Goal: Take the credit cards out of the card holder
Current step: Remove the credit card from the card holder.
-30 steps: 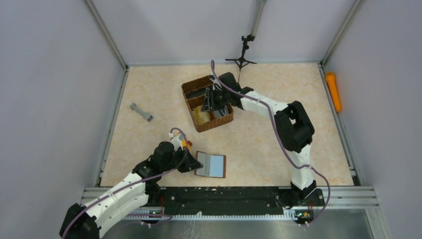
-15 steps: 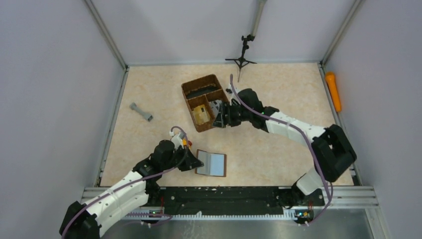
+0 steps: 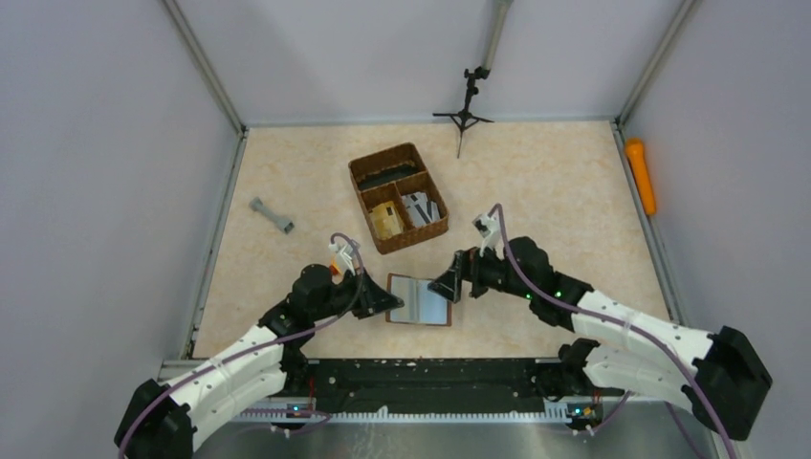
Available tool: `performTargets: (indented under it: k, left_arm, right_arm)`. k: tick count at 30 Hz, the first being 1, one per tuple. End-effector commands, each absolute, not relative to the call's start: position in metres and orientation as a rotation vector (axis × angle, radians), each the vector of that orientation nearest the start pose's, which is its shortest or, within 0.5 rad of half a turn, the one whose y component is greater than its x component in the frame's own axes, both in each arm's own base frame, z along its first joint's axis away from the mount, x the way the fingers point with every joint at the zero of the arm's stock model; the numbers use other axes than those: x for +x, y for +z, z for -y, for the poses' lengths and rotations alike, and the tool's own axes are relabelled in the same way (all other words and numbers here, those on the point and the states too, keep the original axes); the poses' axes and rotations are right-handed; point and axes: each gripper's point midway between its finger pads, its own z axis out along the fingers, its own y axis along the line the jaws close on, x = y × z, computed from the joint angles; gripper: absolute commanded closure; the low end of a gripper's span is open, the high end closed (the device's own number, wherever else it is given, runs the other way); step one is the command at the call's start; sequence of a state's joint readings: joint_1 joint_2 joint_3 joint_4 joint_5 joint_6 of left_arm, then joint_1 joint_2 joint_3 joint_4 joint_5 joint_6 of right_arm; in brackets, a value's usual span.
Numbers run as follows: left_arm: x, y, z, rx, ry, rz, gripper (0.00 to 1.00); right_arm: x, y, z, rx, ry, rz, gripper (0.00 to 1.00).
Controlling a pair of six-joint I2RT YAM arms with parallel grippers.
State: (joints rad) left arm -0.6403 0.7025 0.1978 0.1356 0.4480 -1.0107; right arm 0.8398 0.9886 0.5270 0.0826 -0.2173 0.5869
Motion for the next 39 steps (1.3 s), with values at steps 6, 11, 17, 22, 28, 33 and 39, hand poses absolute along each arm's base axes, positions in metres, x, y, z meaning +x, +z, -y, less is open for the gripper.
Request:
performTargets:
  k: [6, 11, 17, 22, 28, 33, 39]
  left_arm:
    - [0.146, 0.151, 0.249, -0.058, -1.580, -2.086, 0.94]
    - [0.147, 0.156, 0.257, -0.044, -1.623, -2.069, 0.96]
    - [0.149, 0.160, 0.267, -0.032, -1.639, -2.072, 0.96]
    - [0.149, 0.169, 0.274, -0.007, -1.655, -2.052, 0.96]
    - [0.146, 0.184, 0.285, 0.037, -1.738, -1.992, 0.96]
    - [0.142, 0.195, 0.294, 0.070, -1.813, -1.958, 0.95]
    - [0.136, 0.206, 0.297, 0.080, -1.895, -1.901, 0.92]
  right_arm:
    - [0.175, 0.181, -0.267, -0.310, 1.134, -1.974, 0.06]
    - [0.158, 0.182, -0.283, -0.487, 1.083, -1.999, 0.16]
    - [0.147, 0.183, -0.302, -0.568, 1.048, -2.005, 0.22]
    - [0.146, 0.175, -0.307, -0.595, 1.007, -2.036, 0.22]
    - [0.139, 0.169, -0.313, -0.621, 1.032, -2.048, 0.15]
    - [0.134, 0.165, -0.319, -0.641, 1.029, -2.059, 0.14]
    - [0.131, 0.163, -0.322, -0.649, 1.021, -2.070, 0.23]
